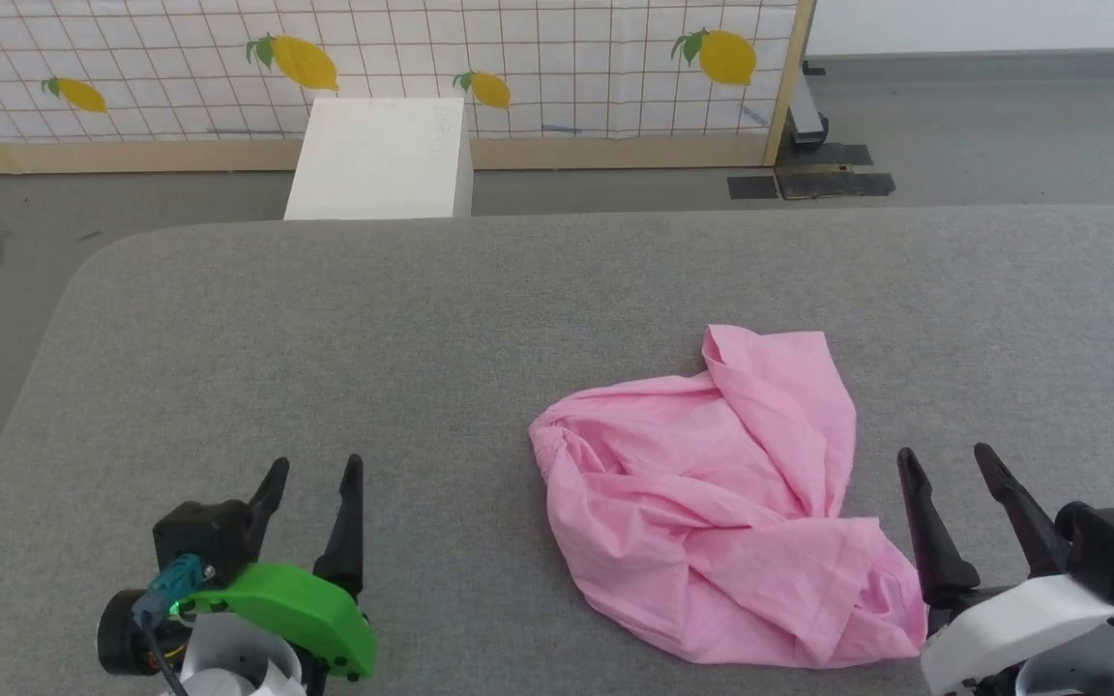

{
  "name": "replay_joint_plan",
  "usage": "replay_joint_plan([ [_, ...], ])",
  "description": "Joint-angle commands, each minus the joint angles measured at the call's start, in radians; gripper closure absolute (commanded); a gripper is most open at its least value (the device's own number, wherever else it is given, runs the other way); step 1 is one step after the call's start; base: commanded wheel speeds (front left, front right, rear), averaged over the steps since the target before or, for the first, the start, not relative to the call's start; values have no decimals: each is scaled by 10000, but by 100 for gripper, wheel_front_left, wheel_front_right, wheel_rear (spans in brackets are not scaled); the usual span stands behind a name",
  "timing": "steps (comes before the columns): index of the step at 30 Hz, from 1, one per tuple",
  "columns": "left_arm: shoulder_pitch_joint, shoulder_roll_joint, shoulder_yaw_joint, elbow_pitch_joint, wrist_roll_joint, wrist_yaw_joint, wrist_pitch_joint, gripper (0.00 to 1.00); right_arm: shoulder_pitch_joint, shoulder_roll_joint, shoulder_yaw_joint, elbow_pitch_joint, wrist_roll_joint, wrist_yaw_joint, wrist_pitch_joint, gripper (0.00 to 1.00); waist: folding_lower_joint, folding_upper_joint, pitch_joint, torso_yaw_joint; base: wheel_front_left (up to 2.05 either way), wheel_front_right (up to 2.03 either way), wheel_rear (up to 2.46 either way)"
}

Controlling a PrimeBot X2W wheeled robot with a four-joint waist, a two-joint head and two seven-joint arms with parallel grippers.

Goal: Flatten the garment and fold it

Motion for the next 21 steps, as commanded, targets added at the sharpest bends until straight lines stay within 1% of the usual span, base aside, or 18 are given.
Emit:
replay_joint_plan([
  [1, -44, 63, -62, -90, -72, -103, 86, 0, 160, 22, 5, -63, -3, -13, 32, 0, 0, 72, -1, -2, 0, 0, 0],
  [4, -345, -2, -312, -167, -167, -429, 392, 0, 160, 22, -3, -64, 15, -13, 64, 0, 0, 72, 36, 4, 0, 0, 0],
  [10, -1486, -396, -1156, 84, -293, -1446, 1248, 0, 60, 22, 33, -48, 24, -13, 115, 0, 0, 72, 240, -73, 0, 0, 0],
  [11, -1774, -523, -1395, 238, -310, -1683, 1509, 0, 23, 22, 51, -34, 19, -13, 118, 0, 0, 72, 294, -118, 0, 0, 0],
  [17, -2947, -1039, -2340, 1322, -367, -2679, 2628, 0, -119, 22, 127, 22, 75, -13, 107, 0, 0, 72, 654, -420, 0, 0, 0],
  [21, -3568, -1237, -2786, 2436, -304, -3120, 3247, 0, -219, 22, 138, 83, 93, -13, 95, 0, 0, 72, 977, -651, 0, 0, 0],
])
